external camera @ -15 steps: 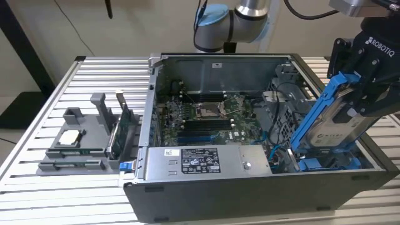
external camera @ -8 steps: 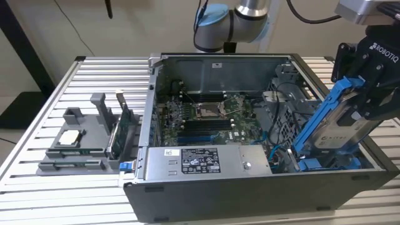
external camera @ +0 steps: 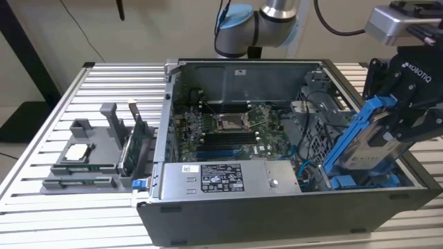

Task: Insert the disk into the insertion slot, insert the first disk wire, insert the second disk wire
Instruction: 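Insert the disk into the insertion slot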

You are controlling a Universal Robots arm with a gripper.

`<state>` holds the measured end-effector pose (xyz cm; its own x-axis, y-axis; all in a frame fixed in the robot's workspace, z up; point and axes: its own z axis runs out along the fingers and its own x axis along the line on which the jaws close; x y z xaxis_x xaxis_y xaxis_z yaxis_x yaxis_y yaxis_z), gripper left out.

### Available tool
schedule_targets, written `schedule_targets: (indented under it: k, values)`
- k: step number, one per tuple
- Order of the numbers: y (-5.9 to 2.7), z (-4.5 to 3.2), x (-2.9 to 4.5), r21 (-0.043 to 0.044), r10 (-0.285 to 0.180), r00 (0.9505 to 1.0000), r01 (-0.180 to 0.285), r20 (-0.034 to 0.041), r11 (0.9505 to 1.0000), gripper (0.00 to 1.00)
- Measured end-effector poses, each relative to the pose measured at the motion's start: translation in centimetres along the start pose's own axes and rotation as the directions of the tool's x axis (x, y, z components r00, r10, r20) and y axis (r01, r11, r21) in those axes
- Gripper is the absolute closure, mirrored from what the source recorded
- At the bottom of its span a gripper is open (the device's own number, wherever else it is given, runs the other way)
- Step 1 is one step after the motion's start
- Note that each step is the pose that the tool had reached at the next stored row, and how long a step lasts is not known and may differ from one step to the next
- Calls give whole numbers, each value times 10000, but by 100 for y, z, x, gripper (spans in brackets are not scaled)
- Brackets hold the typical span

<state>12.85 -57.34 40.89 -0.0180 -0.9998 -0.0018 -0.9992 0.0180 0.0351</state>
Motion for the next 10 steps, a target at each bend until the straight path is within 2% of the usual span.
schedule_targets:
  k: [3, 7, 10]
  values:
    - [-5, 34, 0, -1, 0, 10000, 0, 20, 10000, 67]
    - [-17, 197, 0, -1, -3, 10000, 3, 95, 10000, 67]
    - [-19, 248, 0, -1, -4, 9999, 4, 106, 10000, 67]
